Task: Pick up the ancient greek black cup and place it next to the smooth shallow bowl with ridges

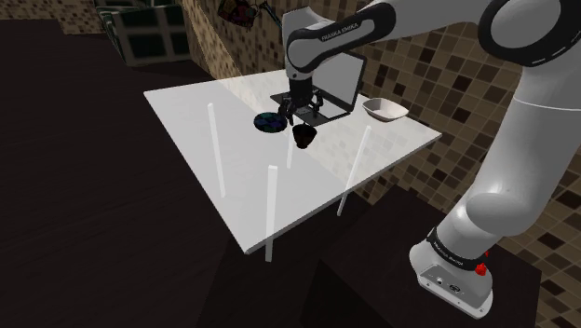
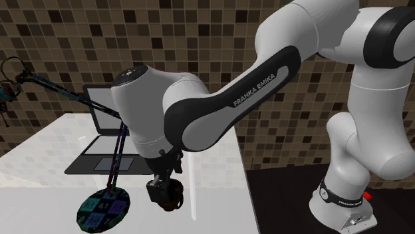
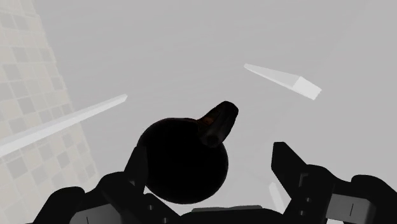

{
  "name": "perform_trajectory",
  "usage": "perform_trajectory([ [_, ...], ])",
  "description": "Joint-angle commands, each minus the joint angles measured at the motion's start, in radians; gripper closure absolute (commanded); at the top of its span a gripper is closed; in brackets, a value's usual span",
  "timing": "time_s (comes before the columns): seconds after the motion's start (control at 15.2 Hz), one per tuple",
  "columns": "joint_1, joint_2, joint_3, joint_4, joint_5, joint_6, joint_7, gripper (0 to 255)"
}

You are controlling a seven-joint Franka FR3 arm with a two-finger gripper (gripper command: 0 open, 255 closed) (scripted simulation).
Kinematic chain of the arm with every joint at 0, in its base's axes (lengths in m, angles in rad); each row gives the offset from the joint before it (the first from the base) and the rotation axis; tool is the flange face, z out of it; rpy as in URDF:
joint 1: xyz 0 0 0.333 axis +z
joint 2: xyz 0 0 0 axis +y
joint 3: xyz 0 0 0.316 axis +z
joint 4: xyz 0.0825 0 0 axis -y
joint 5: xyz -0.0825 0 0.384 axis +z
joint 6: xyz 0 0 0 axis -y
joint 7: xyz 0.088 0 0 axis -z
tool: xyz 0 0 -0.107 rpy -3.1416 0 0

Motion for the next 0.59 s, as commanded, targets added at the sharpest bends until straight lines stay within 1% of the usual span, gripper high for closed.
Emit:
perform_trajectory([
  [0.0, -0.003, 0.012, -0.003, -0.011, -0.003, 0.022, 0.001, 0],
  [0.26, -0.006, 0.026, -0.006, -0.055, -0.009, 0.08, 0.005, 0],
  [0.53, -0.006, 0.026, -0.006, -0.055, -0.009, 0.08, 0.005, 0],
])
